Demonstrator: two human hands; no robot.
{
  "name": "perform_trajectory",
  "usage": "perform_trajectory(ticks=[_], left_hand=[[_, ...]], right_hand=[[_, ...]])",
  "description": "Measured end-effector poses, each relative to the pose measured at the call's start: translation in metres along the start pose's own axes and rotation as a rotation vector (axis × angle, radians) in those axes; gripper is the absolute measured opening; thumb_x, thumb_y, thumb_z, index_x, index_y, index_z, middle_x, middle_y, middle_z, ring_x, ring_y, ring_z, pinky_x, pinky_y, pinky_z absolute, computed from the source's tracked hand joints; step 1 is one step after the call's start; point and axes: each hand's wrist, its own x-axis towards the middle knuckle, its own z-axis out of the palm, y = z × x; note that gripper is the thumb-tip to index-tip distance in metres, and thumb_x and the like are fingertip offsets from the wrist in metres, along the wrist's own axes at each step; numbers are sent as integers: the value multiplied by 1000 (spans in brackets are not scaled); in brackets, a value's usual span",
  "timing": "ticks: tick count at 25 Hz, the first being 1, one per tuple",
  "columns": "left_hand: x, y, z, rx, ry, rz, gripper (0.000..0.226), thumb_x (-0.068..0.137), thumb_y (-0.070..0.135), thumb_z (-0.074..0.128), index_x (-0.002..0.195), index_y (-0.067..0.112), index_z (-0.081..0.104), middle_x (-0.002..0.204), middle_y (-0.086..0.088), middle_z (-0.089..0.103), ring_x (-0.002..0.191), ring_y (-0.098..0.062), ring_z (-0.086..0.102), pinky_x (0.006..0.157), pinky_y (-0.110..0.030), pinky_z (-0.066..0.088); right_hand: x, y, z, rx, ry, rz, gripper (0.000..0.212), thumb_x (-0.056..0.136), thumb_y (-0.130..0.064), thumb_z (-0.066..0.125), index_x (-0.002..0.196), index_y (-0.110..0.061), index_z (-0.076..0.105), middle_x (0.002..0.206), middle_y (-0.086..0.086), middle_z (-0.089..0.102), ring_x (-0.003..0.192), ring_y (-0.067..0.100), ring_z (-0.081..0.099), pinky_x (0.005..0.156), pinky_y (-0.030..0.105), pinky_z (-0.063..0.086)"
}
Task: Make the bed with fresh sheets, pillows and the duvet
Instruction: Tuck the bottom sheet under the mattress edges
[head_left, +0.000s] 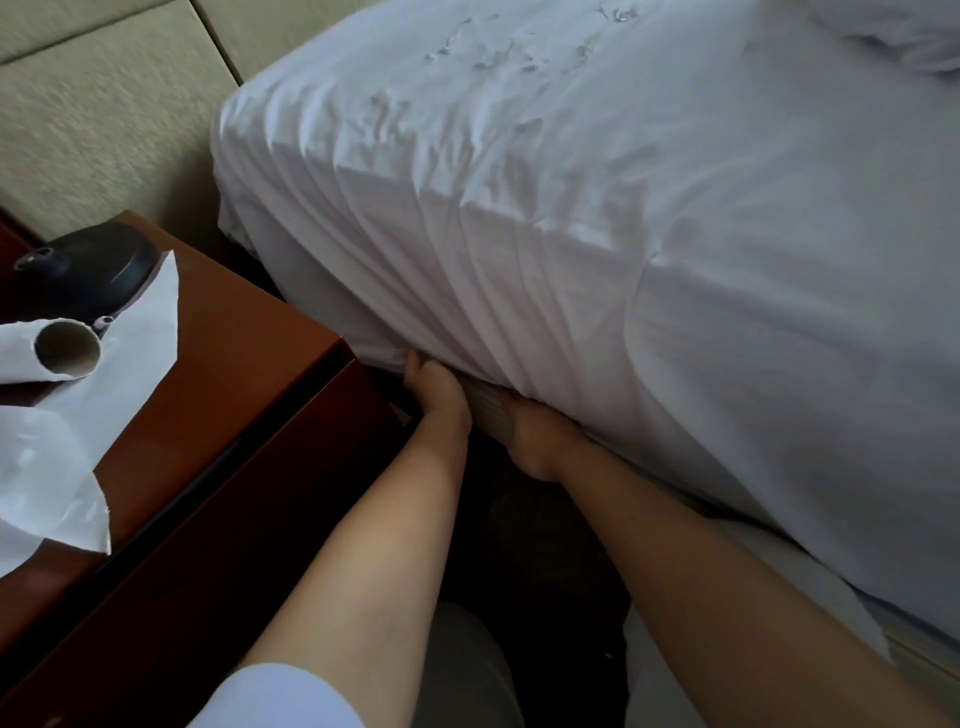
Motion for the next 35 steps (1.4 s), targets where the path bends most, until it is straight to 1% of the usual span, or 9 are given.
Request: perform_trajectory(ticks=[2,5,9,12,16,19,26,31,35], left_hand=[[2,1,5,68,-18,30,52,88,-8,30,135,4,50,133,-13,54,114,-24,52,97,-30,41],[11,-1,12,74,-53,-14,46,91,5,35,134,9,52,132,-10,56,118,-27,53,105,-38,42],[15,-1,4,-31,-47,-157,41,96,28,40,128,8,56,124,-9,60,114,-27,55,93,-33,46],[14,-5,8,-117,-97,-187,51,99,44,34,139,14,46,131,-6,54,120,-25,51,104,-36,41],[14,-10,19,-72,-121,-123,54,101,44,27,146,15,35,144,-1,42,127,-22,44,109,-36,35],[20,-12,15,-47,-80,-158,53,101,45,29,143,14,38,135,-2,48,123,-22,46,104,-32,38],[24,-6,-3,62,-84,-150,56,99,50,31,142,15,42,137,-7,50,121,-23,49,93,-28,41],[24,-2,5,257,-168,-154,70,95,60,29,147,13,33,146,-8,42,129,-25,43,109,-35,35],[35,-9,12,332,-166,-119,84,89,70,28,150,13,27,151,-9,34,135,-25,37,114,-39,29]], right_hand=[[-4,2,0,49,30,-39,60,89,-2,43,147,-15,33,146,13,42,130,27,43,111,30,32],[-6,4,3,110,132,-84,67,85,4,42,147,-22,35,143,10,46,128,26,45,110,29,33],[-5,5,7,109,174,-78,62,84,4,41,141,-18,43,136,12,53,121,27,52,103,35,42],[-2,7,9,117,156,-84,62,85,5,39,142,-18,42,138,11,52,122,27,51,104,36,41],[0,12,11,193,128,-110,65,85,7,41,145,-20,39,145,6,45,131,22,44,111,32,34],[2,12,8,166,92,-92,64,84,5,39,145,-13,39,144,11,45,131,26,43,112,34,32],[1,5,3,101,56,-37,54,88,-1,41,140,-11,43,139,14,49,125,27,49,106,32,38],[-1,5,2,112,65,-40,55,89,-2,41,143,-14,40,141,14,47,128,29,46,107,35,37],[1,8,5,102,97,-65,60,87,0,42,145,-14,37,144,13,44,130,29,44,110,32,33]])
